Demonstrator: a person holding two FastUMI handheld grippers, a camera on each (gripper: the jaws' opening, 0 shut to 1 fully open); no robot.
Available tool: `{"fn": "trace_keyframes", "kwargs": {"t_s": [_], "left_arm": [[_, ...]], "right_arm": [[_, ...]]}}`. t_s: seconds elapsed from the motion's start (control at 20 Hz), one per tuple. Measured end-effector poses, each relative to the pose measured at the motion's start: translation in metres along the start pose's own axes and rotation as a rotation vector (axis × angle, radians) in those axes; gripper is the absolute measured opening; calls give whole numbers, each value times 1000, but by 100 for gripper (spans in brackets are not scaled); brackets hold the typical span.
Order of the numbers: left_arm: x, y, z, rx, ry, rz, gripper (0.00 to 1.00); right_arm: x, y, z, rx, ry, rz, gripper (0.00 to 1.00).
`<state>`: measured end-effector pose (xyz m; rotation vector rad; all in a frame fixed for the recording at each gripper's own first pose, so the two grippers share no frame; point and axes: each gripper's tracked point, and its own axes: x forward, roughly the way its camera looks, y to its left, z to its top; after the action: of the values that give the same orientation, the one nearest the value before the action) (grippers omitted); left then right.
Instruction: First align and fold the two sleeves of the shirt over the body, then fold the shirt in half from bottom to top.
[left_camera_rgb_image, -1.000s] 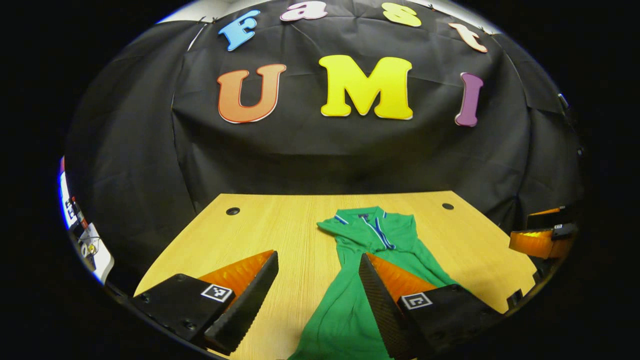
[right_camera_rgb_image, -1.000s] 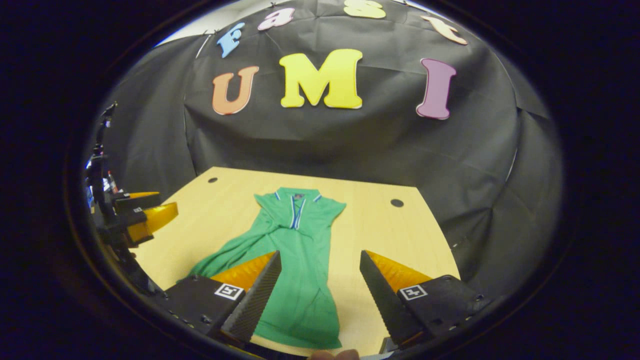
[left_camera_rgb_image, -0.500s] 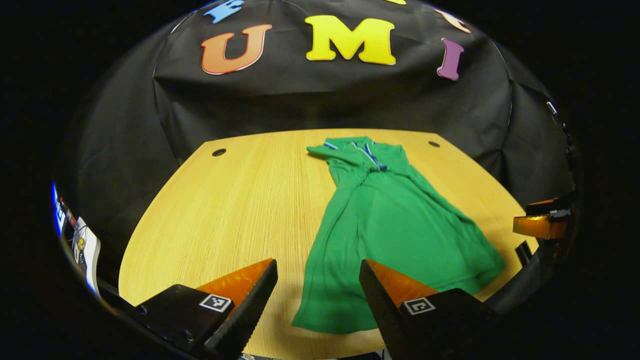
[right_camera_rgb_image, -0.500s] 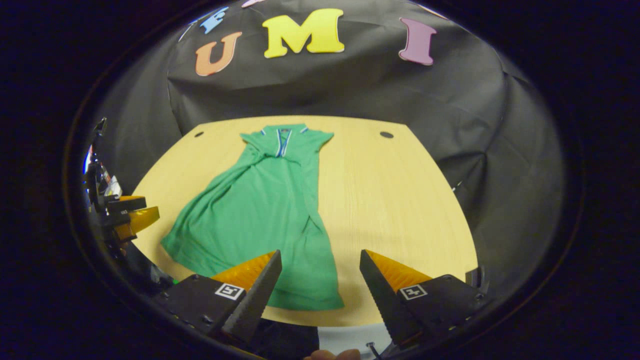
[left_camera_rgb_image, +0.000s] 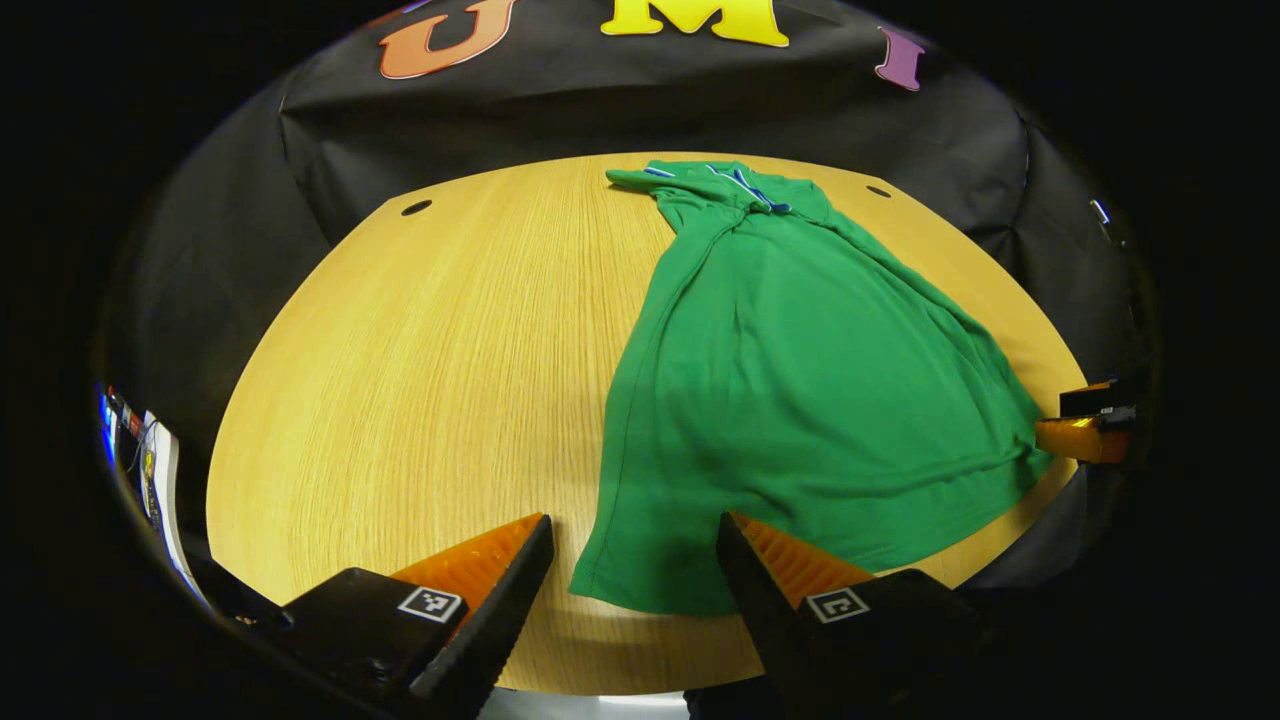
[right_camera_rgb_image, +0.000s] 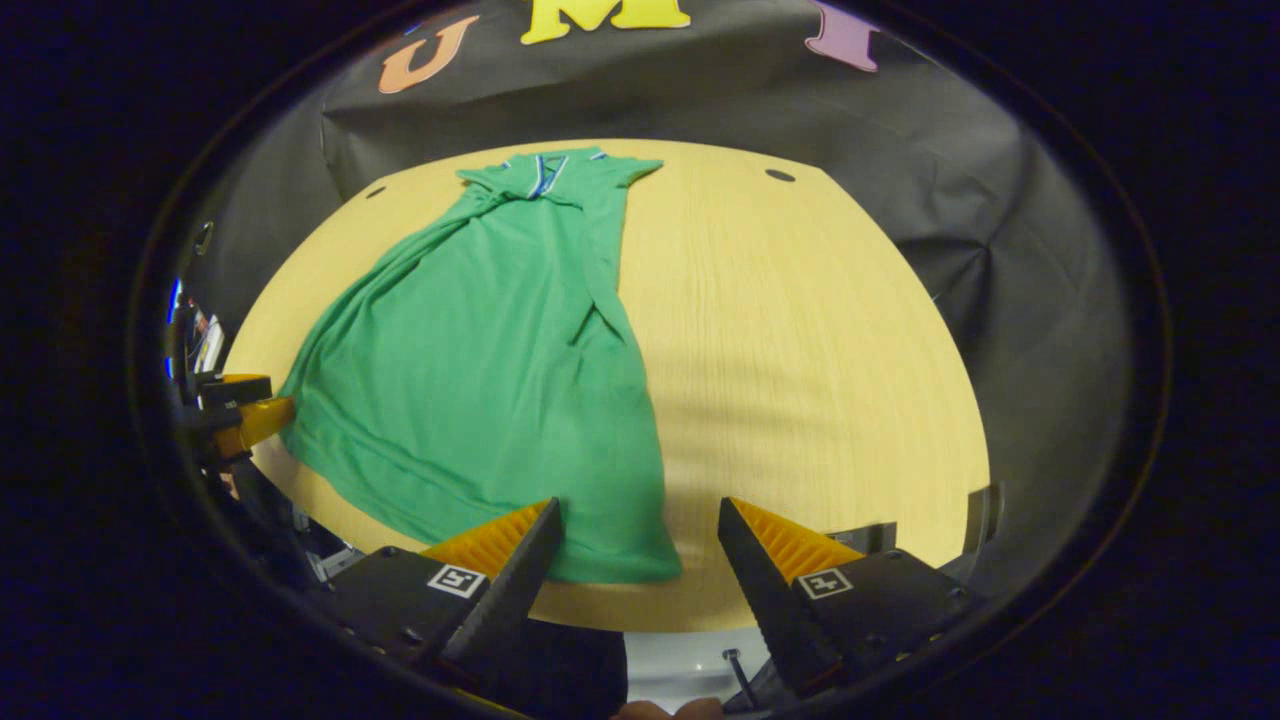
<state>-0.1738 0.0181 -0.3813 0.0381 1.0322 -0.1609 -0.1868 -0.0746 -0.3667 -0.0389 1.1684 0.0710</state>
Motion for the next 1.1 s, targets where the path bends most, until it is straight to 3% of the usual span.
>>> {"fn": "trace_keyframes", "kwargs": {"t_s": [0.35,0.45,0.5,0.55,0.6,0.65,0.7,0.75,0.8,0.85,0.95,1.1], "left_arm": [[1,-8,-7,-32,35,-9,100],[0,-8,-10,-51,53,0,100],[-2,-10,-11,-62,61,4,100],[-3,-13,-12,-56,72,3,100],[-2,-19,-11,-49,77,-5,99],[-3,-23,-12,-40,84,-10,82],[-2,-27,-12,-23,93,-20,73],[-2,-31,-12,-3,104,-34,54],[-2,-35,-13,14,115,-49,43],[-5,-35,-12,27,122,-51,15],[-7,-36,-13,1,133,-77,7],[-18,-40,2,-53,107,-132,6]], "right_arm": [[8,5,-3,-19,45,28,94],[10,8,-9,38,70,47,90],[9,6,-8,50,64,38,83],[9,8,-7,51,73,47,82],[9,8,-8,52,74,52,58],[9,12,-8,59,77,65,48],[9,14,-7,71,76,81,24],[10,16,-7,84,85,80,16],[9,15,-6,90,91,86,4],[7,16,-8,109,103,85,4],[7,15,-5,133,128,98,0],[-6,11,10,162,99,112,0]]}}
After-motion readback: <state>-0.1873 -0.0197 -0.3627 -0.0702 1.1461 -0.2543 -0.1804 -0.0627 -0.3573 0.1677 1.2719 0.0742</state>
